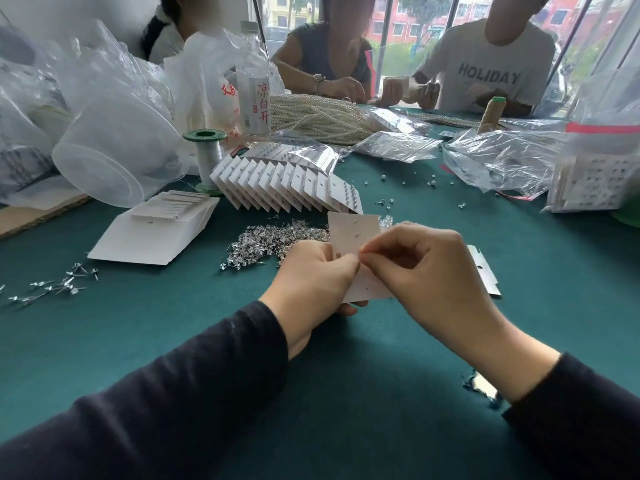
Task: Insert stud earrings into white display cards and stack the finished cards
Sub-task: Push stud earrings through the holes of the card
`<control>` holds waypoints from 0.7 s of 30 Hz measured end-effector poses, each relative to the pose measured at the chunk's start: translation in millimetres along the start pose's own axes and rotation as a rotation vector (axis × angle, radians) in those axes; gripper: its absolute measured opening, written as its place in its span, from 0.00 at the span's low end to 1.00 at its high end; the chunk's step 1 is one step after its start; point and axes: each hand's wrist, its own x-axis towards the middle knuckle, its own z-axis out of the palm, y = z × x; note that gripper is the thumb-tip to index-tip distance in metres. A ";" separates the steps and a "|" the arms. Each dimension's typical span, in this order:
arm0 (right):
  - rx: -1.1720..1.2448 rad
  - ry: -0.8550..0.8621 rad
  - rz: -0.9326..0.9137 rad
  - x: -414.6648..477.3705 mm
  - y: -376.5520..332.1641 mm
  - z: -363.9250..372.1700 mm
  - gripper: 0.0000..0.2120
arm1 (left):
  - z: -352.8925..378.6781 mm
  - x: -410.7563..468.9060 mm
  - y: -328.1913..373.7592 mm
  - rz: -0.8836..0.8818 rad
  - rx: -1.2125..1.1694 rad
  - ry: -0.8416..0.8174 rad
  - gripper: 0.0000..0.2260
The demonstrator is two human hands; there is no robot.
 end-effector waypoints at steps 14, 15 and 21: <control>0.074 0.023 0.030 -0.2 6.0 1.3 0.07 | -1.5 -0.2 1.8 -0.019 -0.017 0.009 0.12; 0.074 0.006 0.032 -0.1 6.0 1.7 0.07 | -1.4 -0.1 1.5 -0.021 -0.016 0.007 0.12; 0.041 -0.023 0.018 -2.9 6.7 3.4 0.06 | -0.5 0.0 0.5 -0.032 -0.024 0.011 0.12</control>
